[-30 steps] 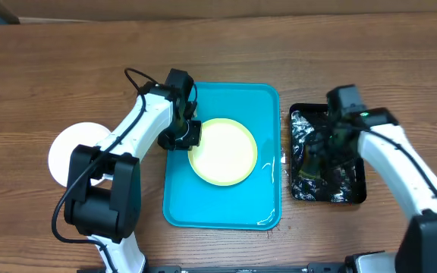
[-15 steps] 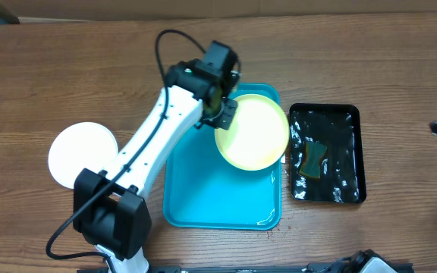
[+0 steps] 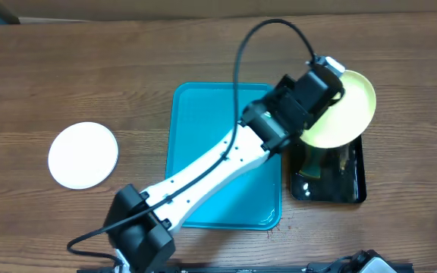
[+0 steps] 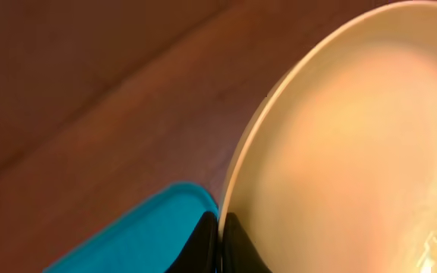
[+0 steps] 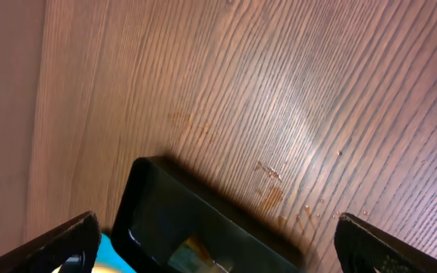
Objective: Clean dirty plates on tray and stack at the side
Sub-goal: 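Lift the yellow plate with the left gripper and swing it right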
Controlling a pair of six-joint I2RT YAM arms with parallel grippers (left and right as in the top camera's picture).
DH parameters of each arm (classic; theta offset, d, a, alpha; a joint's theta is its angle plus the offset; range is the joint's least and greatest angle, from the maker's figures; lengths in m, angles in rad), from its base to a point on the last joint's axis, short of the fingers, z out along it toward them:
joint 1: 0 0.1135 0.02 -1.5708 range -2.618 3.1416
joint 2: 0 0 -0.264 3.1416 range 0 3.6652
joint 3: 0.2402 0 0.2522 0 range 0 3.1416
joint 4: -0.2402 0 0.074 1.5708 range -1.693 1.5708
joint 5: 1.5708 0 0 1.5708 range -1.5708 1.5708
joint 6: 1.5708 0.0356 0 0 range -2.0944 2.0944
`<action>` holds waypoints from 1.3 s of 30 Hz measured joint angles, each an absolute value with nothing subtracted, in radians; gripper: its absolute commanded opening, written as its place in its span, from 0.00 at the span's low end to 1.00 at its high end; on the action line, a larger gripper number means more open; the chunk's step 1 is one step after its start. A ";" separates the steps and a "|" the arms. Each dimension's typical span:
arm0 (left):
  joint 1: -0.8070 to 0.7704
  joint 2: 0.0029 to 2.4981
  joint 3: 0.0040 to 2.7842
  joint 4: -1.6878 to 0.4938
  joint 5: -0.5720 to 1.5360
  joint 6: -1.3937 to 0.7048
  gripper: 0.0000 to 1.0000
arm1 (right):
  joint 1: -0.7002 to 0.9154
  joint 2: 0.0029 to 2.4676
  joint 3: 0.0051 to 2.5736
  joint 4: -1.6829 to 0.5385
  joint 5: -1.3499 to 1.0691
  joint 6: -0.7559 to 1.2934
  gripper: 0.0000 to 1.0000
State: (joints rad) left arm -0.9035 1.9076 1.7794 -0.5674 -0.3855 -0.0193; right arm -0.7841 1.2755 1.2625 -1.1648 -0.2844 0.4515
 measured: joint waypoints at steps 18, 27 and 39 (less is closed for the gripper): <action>-1.161 1.943 1.779 -0.448 -1.065 0.379 0.04 | -0.784 1.275 1.262 -1.164 -0.285 0.452 1.00; -1.179 1.943 1.779 -0.448 -1.160 0.395 0.04 | -0.784 1.275 1.262 -1.164 -0.285 0.452 1.00; -1.196 1.943 1.779 -0.448 -1.182 0.396 0.04 | -0.784 1.275 1.262 -1.164 -0.285 0.451 1.00</action>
State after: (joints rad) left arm -1.1965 1.9434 1.7794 -0.4484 -1.1816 0.3958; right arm -0.7841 1.2755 1.2625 -1.1645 -0.2848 0.4515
